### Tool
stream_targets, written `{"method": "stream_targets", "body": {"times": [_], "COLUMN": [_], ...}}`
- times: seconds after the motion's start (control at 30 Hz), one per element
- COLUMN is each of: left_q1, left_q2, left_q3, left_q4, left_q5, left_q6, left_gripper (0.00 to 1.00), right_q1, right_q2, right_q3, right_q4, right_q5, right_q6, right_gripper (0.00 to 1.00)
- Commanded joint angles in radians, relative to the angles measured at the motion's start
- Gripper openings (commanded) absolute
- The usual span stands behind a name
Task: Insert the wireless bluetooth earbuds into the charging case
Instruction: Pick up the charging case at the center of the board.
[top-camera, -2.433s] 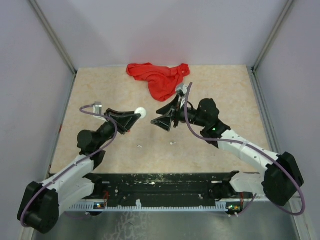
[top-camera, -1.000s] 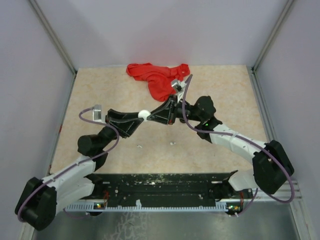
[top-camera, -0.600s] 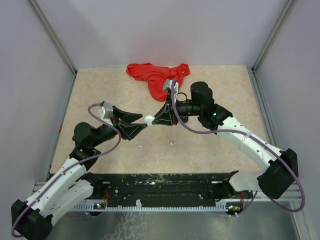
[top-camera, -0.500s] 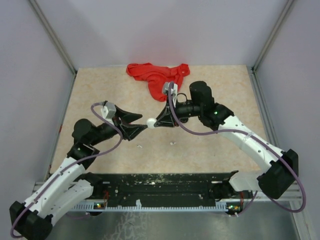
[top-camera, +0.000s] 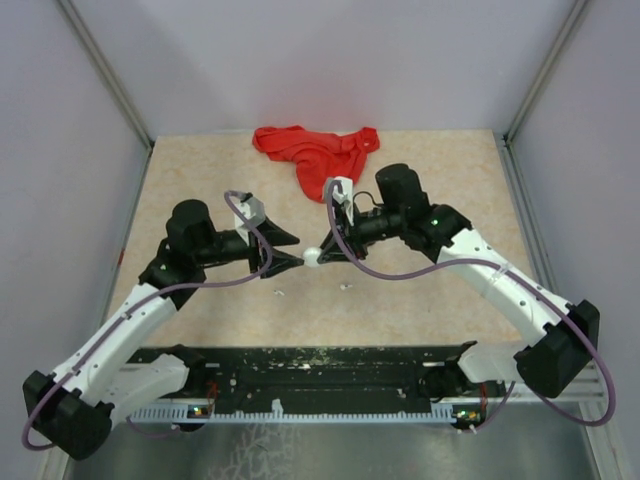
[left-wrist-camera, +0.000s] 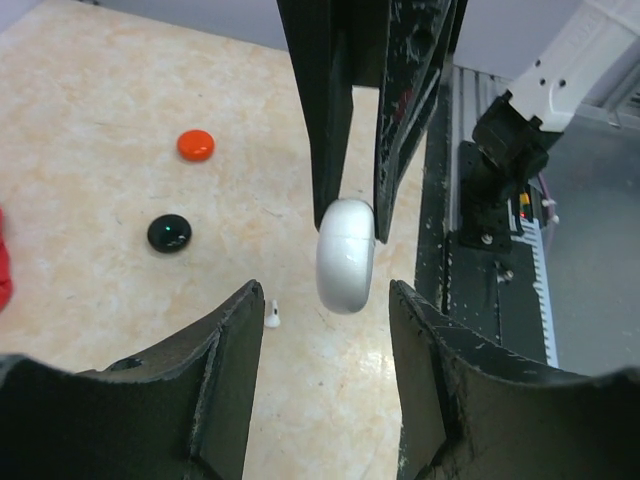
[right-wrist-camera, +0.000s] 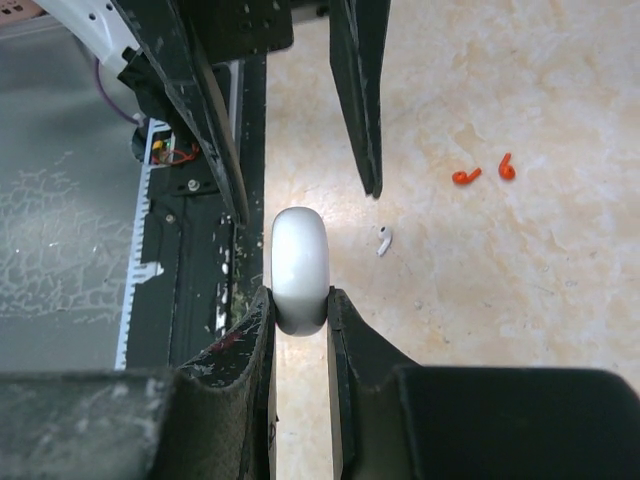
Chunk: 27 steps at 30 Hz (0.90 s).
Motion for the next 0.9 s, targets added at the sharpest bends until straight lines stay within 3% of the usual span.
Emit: {"method": "stream_targets", "body": {"times": [0.0,0.3,0.47,0.73,0.87], "left_q1": [-0.003,-0.003,-0.003,-0.003,-0.002], "left_q2": [0.027,0.055,0.066,0.072,0.073], "left_q3": [0.032,0.03,0.03,0.027,0.025], "left_q4": [-0.065,-0.072,-0.09,-0.109,-0.122], "left_q5": [0.126,0.183,0.202,0.186,0.173], "left_q6": [0.065,0.086,0.095,0.098,0.113], "left_gripper": [0.58,0.55,0.49,0.32,0.13], "right_q1": [0.012,0.068,0.082,0.096,0.099], "right_q2": [-0.011,0.045,0.066,0.087,0.087], "right_q3": [0.077,0.128,0.156,0.179,0.175], "right_q4": [-0.01,-0.091,-0.121,-0.14,-0.133], "right_q5": [-0.004,0.038,0.057,0.076,0.077], "right_q6": [-0.052,-0.107,-0.12,-0.128,-0.129], "right_gripper": [0.02,0.02,0.01,0.01,0.02]}}
